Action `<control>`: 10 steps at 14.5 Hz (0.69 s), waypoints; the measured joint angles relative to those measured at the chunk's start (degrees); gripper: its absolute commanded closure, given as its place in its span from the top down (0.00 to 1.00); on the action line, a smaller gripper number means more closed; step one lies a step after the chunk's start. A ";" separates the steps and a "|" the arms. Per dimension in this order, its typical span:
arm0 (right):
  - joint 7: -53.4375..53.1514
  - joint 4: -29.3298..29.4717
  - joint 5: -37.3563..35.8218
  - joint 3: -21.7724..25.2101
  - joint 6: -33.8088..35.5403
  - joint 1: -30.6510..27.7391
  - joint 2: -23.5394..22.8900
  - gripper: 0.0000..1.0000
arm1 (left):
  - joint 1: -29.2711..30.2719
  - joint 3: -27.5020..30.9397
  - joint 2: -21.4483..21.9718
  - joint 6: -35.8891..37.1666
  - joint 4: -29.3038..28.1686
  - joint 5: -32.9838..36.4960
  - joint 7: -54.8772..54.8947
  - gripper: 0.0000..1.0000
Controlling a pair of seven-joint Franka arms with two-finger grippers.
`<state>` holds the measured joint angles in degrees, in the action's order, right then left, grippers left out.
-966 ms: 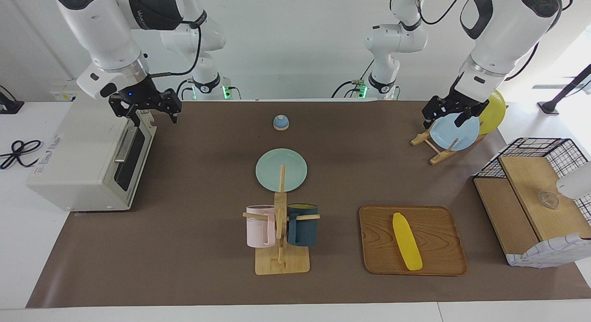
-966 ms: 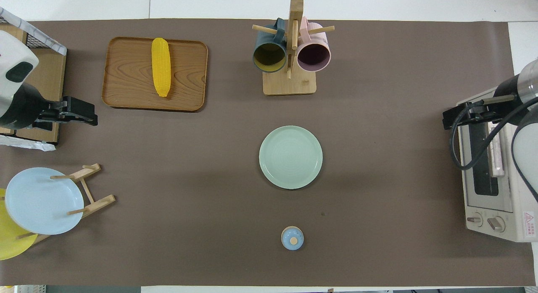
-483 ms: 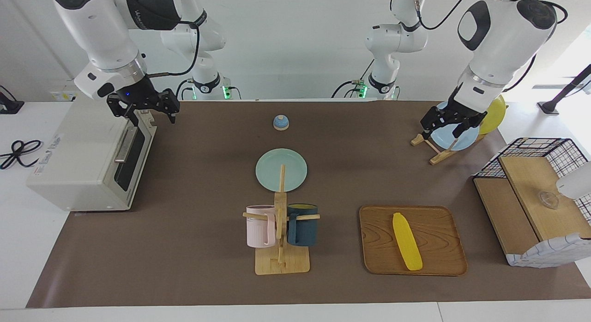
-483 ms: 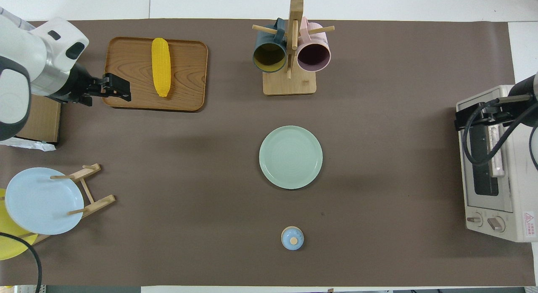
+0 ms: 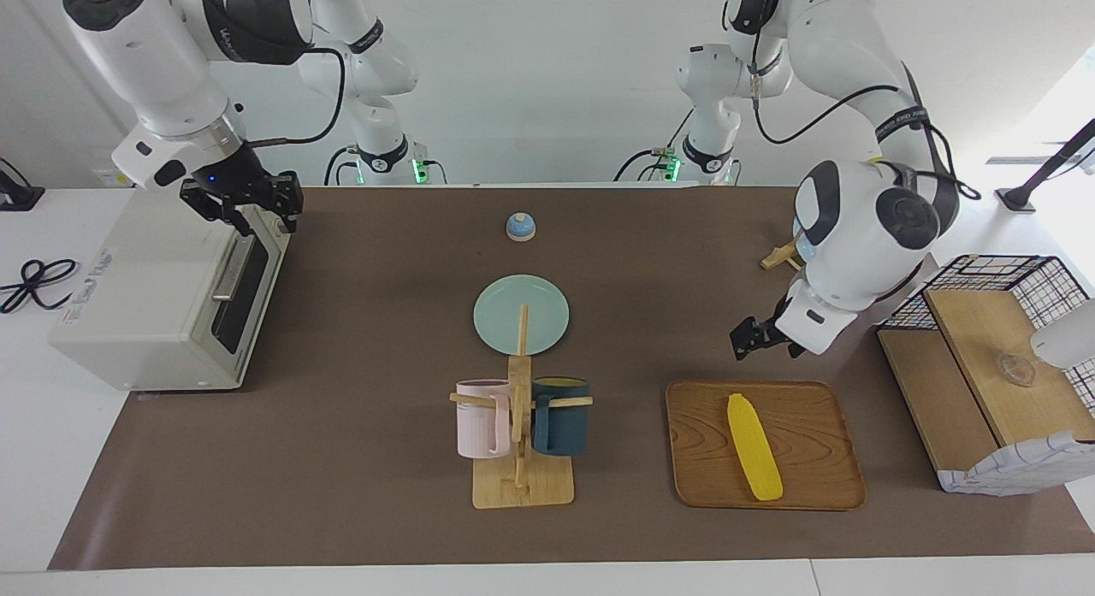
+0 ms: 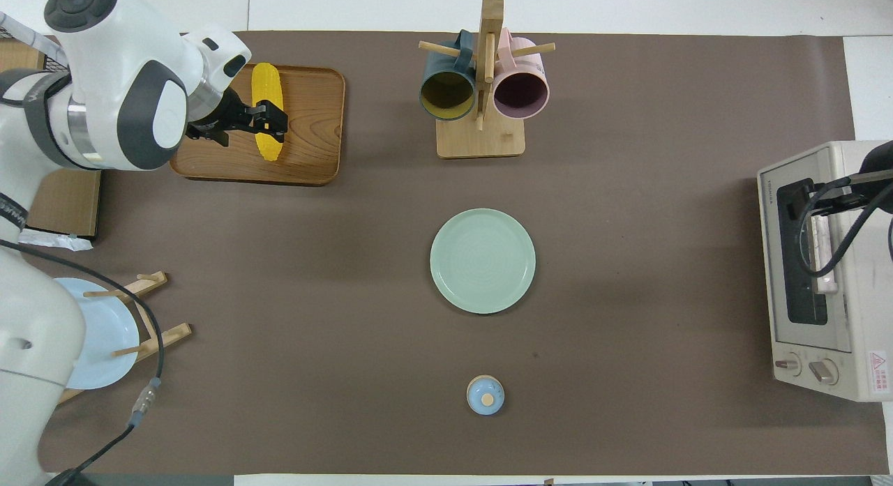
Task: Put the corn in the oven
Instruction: 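Reach the left gripper to the yellow corn and grasp it, then lift the corn with the left gripper while the right gripper reaches the oven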
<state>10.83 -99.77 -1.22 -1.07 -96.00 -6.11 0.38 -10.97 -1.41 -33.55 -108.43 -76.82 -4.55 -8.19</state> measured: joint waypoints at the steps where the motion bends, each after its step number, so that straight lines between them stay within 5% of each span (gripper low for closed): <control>1: 0.42 -1.28 0.00 0.07 -1.17 -0.78 -0.27 0.00 | 0.03 0.10 -2.67 -0.08 2.80 0.00 0.00 1.00; 10: 4.73 -9.64 -4.76 0.22 -8.44 -3.43 -1.23 0.00 | 0.17 0.83 -12.25 -2.05 11.12 0.00 0.14 1.00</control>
<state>15.56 -109.41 -5.98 -0.85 -104.44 -9.54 -0.85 -10.81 -0.58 -45.80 -110.48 -65.70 -4.55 -8.05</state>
